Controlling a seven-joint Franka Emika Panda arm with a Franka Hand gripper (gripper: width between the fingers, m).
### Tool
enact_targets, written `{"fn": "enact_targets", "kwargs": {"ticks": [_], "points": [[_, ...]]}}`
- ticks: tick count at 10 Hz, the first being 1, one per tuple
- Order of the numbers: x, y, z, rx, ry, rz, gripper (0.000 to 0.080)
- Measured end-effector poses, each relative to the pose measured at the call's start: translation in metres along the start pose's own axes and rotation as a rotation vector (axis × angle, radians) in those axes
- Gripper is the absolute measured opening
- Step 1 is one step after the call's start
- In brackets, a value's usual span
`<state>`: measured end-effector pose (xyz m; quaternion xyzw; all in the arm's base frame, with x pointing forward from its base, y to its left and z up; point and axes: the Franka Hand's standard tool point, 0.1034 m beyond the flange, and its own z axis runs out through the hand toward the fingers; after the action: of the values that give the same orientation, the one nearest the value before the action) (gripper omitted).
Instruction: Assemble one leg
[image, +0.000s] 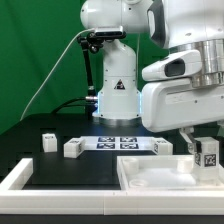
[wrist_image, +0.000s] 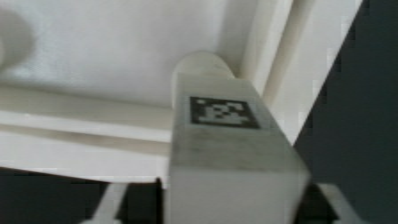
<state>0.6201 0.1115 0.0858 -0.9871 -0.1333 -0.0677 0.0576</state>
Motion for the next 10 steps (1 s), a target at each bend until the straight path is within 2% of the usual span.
{"fn": "enact_targets", "kwargs": {"ticks": [4,10], "points": [[0.0004,-0.0047,0.0010,0.003,0.001,0.084,0.0291],[0.0002,0.0036,0.0017,-0.038,0.024,0.824,0.0292]]}}
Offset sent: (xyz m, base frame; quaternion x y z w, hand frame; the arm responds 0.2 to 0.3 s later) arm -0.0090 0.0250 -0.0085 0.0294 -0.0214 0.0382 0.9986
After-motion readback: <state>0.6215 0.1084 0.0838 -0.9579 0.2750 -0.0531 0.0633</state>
